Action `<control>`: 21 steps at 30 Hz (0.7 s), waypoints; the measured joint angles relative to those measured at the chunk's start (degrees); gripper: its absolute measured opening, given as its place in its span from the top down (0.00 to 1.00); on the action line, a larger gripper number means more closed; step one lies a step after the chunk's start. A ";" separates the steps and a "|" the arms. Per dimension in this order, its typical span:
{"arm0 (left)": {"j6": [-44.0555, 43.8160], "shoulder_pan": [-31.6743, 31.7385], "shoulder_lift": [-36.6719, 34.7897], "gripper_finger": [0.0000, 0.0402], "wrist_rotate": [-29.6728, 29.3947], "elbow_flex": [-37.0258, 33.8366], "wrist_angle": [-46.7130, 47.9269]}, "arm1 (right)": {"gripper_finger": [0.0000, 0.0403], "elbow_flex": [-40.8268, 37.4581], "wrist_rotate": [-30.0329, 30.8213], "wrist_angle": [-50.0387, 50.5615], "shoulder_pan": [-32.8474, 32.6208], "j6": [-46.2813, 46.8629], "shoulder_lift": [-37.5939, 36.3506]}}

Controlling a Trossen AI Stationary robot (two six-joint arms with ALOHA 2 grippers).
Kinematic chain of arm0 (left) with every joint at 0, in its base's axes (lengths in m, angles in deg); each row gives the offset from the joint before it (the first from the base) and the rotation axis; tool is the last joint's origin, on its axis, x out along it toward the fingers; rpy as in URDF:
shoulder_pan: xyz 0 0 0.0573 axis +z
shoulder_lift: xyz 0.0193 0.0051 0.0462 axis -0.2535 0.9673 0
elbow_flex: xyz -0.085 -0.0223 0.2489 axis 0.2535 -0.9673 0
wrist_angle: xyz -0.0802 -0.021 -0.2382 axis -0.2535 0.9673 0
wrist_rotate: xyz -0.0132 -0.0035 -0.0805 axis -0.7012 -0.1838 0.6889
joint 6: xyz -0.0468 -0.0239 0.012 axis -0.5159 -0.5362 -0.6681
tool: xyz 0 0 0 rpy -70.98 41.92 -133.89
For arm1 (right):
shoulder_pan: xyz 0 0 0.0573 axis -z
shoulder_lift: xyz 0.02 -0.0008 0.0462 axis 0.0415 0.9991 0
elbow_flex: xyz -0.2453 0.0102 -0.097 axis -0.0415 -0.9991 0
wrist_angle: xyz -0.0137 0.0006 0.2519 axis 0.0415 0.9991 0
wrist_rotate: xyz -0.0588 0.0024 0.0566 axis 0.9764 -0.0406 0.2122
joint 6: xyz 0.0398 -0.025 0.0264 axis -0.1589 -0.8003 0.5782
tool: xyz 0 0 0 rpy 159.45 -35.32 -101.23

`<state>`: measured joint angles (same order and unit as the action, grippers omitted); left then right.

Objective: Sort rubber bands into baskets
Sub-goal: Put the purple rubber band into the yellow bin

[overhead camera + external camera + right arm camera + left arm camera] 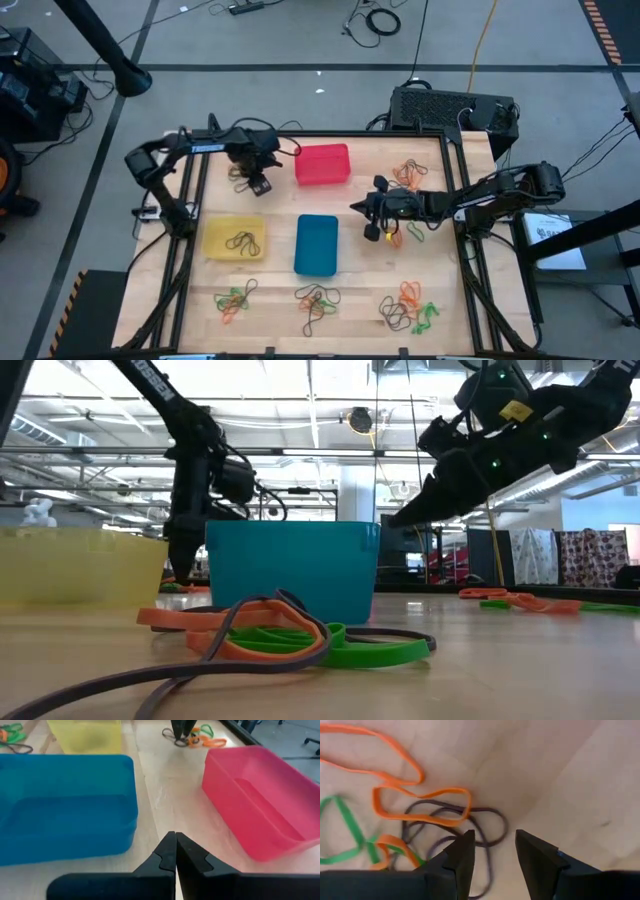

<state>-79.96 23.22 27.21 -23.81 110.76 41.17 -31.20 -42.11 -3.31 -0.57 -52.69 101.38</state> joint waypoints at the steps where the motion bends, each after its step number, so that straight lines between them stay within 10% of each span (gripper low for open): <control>1: 0.72 0.00 0.21 0.63 -0.84 0.00 -0.03 | 1.00 0.01 -0.01 0.51 -0.01 0.32 0.00; 21: 2.64 -0.04 0.36 0.63 -0.11 -4.56 -3.91 | 1.00 0.01 0.00 2.53 -0.04 1.74 -0.02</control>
<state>-77.32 23.18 27.57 -23.91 106.21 37.26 -31.19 -42.11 -0.78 -0.61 -50.95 101.36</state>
